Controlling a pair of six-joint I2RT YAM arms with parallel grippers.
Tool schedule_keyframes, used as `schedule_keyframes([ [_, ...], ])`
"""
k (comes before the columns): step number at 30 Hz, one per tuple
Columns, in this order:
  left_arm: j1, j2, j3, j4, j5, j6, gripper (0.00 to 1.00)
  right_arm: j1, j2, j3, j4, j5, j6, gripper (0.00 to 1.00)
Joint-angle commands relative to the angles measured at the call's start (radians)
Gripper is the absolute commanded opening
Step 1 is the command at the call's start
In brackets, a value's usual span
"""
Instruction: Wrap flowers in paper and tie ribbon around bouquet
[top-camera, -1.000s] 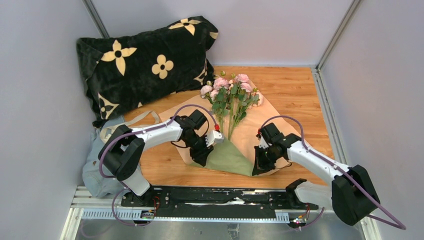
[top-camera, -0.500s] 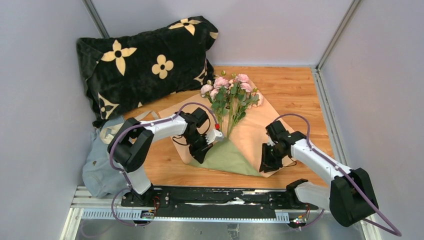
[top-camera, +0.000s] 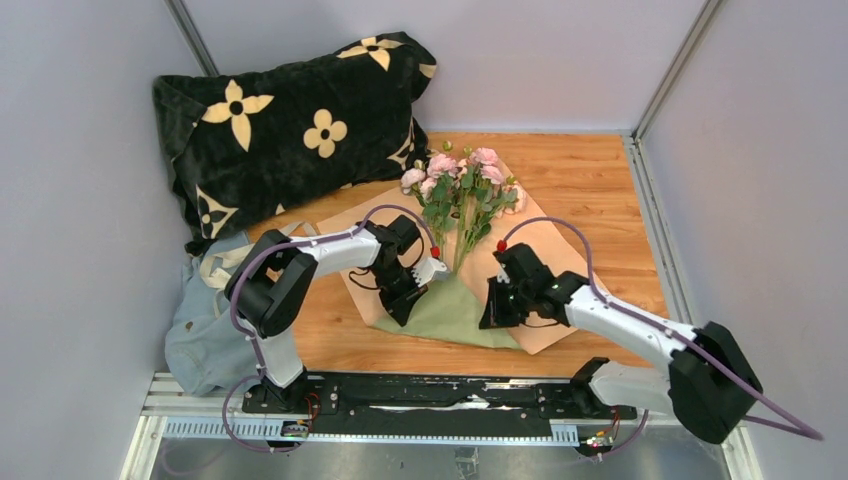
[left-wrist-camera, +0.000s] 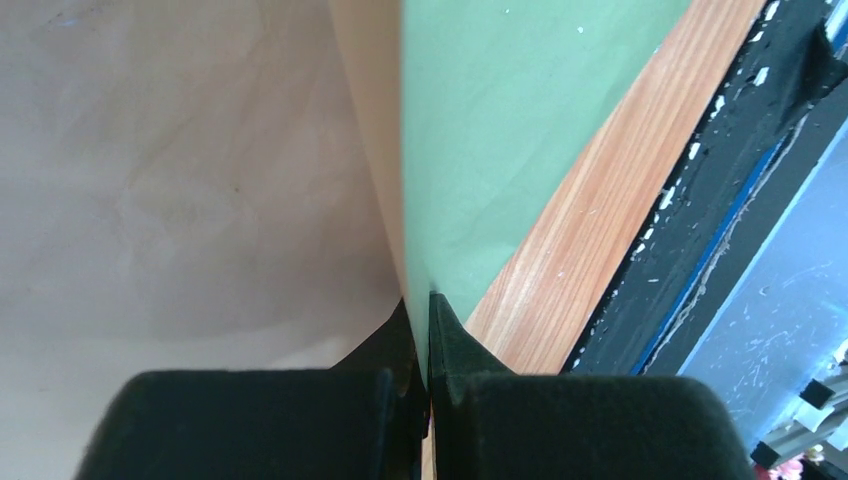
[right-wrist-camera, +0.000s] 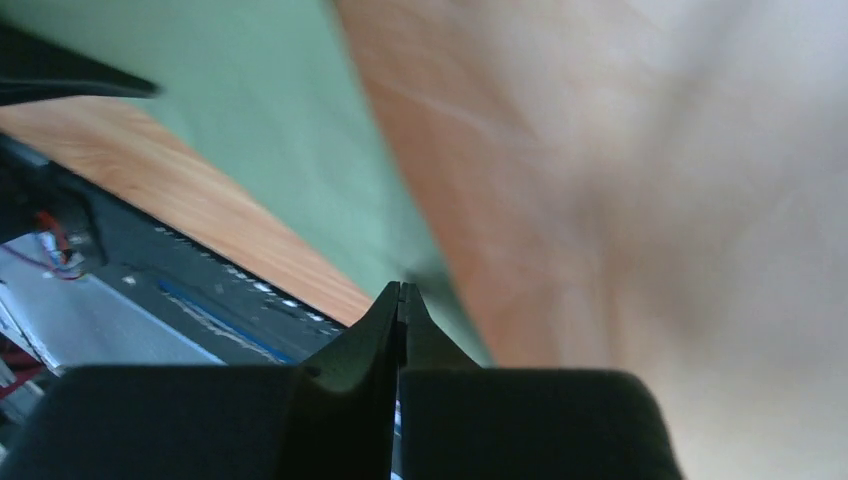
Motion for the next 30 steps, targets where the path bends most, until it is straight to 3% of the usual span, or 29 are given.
schedule_keyframes([
  [1, 0.004, 0.019, 0.013, 0.005, -0.042, -0.012, 0.0, -0.014, 0.076, -0.073, -0.053, 0.056, 0.09, 0.0],
  [6, 0.004, 0.021, 0.015, 0.005, -0.071, 0.005, 0.0, -0.056, -0.06, -0.185, -0.203, 0.162, 0.171, 0.0],
  [10, 0.004, 0.038, 0.031, 0.005, -0.062, -0.003, 0.0, -0.057, -0.195, -0.168, -0.37, 0.363, 0.19, 0.0],
  [13, 0.004, 0.043, 0.04, 0.005, -0.052, -0.004, 0.0, -0.058, -0.274, -0.16, -0.423, 0.411, 0.197, 0.0],
  [16, 0.004, 0.046, 0.04, 0.005, -0.035, -0.011, 0.0, -0.051, -0.299, -0.044, -0.48, 0.477, 0.147, 0.0],
  [18, 0.004, 0.047, 0.037, 0.005, -0.027, -0.013, 0.0, -0.007, -0.254, 0.06, -0.427, 0.485, 0.084, 0.0],
  [20, 0.004, 0.046, 0.035, 0.005, -0.029, -0.013, 0.0, 0.071, -0.149, 0.095, -0.281, 0.398, 0.0, 0.0],
  [23, 0.004, 0.045, 0.036, 0.005, -0.023, -0.006, 0.0, 0.094, 0.029, 0.06, 0.087, 0.008, -0.053, 0.0],
  [26, 0.004, 0.046, 0.041, 0.005, -0.034, -0.008, 0.02, 0.093, 0.187, 0.059, 0.2, -0.065, -0.039, 0.0],
  [30, 0.01, 0.045, 0.049, 0.011, -0.063, -0.02, 0.17, 0.058, 0.296, -0.015, 0.259, -0.065, -0.059, 0.0],
])
